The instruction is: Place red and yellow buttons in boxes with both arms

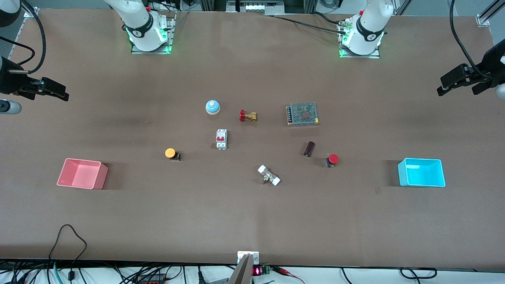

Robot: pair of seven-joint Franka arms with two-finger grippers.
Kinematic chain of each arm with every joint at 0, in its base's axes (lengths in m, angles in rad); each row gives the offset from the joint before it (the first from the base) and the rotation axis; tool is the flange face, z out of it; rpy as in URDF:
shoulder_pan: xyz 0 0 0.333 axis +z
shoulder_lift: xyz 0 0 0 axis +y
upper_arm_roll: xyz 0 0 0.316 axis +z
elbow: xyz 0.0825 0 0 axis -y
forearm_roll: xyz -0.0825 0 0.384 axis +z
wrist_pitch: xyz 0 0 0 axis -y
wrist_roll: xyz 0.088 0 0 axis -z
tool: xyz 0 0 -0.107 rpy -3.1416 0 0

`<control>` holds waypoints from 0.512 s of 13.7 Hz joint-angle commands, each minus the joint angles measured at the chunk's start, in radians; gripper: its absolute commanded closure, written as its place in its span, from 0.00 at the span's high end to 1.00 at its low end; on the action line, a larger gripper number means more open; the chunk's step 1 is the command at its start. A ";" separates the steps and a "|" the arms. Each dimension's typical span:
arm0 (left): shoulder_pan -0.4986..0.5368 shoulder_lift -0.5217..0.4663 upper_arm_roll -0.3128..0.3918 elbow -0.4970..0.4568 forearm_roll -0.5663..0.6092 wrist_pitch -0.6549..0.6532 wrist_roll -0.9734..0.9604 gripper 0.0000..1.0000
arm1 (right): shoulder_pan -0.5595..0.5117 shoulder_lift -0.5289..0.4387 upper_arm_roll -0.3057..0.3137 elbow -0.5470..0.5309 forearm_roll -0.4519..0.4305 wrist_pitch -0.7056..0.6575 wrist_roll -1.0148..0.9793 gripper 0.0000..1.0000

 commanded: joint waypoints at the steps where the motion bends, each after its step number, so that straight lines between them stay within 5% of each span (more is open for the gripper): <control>1: 0.003 0.007 -0.003 0.016 -0.010 -0.031 0.009 1.00 | -0.011 -0.034 0.011 -0.021 -0.012 -0.012 -0.009 1.00; 7: -0.002 0.018 -0.008 0.016 -0.010 -0.038 0.006 1.00 | 0.034 0.009 0.015 -0.021 -0.012 0.005 0.008 1.00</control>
